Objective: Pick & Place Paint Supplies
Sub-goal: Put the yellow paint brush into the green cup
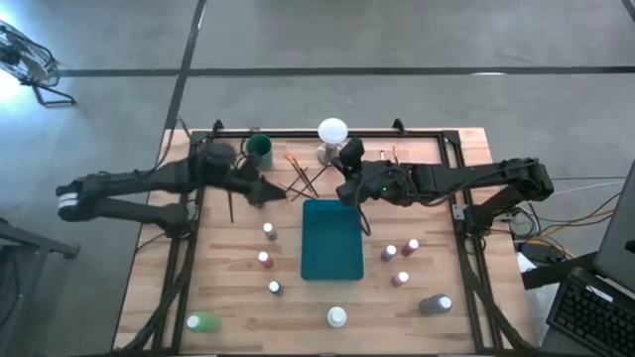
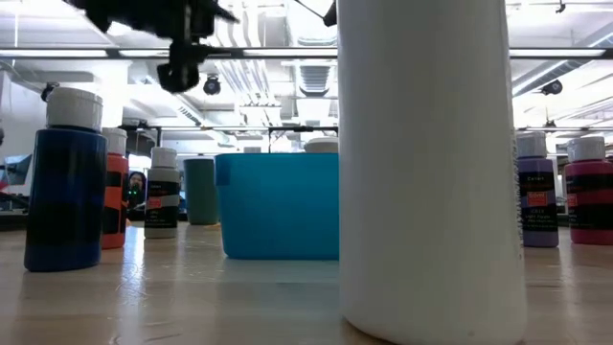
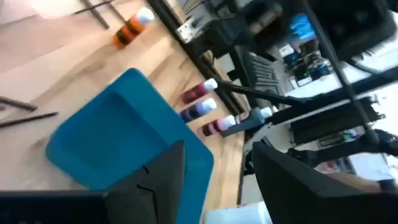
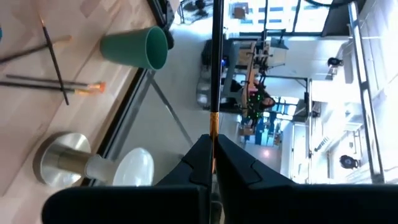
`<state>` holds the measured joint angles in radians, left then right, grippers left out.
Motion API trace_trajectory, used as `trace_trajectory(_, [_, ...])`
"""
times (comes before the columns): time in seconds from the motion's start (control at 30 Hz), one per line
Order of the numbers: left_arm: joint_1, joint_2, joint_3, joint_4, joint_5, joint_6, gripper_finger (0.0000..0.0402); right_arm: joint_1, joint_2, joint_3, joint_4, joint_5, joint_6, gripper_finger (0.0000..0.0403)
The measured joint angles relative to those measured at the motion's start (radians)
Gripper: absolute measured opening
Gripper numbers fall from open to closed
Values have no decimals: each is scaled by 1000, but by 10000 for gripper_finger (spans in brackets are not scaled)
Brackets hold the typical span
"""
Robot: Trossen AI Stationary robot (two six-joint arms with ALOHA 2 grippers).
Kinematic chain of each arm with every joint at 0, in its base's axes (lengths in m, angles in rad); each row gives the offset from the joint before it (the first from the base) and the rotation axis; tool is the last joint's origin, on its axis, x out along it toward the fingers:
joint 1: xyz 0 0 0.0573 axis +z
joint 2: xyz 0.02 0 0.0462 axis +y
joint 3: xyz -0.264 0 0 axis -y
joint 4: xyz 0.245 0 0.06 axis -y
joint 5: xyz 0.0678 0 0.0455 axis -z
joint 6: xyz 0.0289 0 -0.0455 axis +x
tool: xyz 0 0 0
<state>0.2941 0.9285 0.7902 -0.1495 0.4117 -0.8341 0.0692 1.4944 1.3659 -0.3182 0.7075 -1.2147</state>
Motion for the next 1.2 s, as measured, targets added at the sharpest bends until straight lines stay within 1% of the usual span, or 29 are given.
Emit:
trace_trajectory(0.07, [64, 16, 44, 61, 99, -1, 193, 7, 0, 0, -23, 21, -3, 8])
trace_trajectory(0.13, [120, 32, 65, 34, 187, 2, 193, 15, 0, 0, -56, 27, 4, 8])
trace_trajectory(0.2, [154, 44, 95, 43, 248, 6, 193, 21, 0, -1, -77, 27, 7, 8])
trace_trajectory(0.27, [178, 54, 113, 23, 303, 8, 193, 24, 0, -1, -77, 27, 6, 8])
trace_trajectory(0.37, [200, 70, 148, 49, 430, -11, 193, 23, 0, -1, -59, 28, 7, 8])
trace_trajectory(0.43, [204, 94, 160, 38, 479, -32, 193, 23, 0, -1, -42, 28, 7, 8])
trace_trajectory(0.67, [204, 203, 206, 41, 569, -65, 193, 23, 0, -3, -30, 28, 8, 8])
trace_trajectory(0.9, [202, 283, 247, 80, 617, -90, 193, 23, 0, -4, -32, 29, 7, 8])
trace_trajectory(1.2, [188, 360, 301, 84, 672, -129, 193, 23, 0, -5, -33, 35, 7, 8])
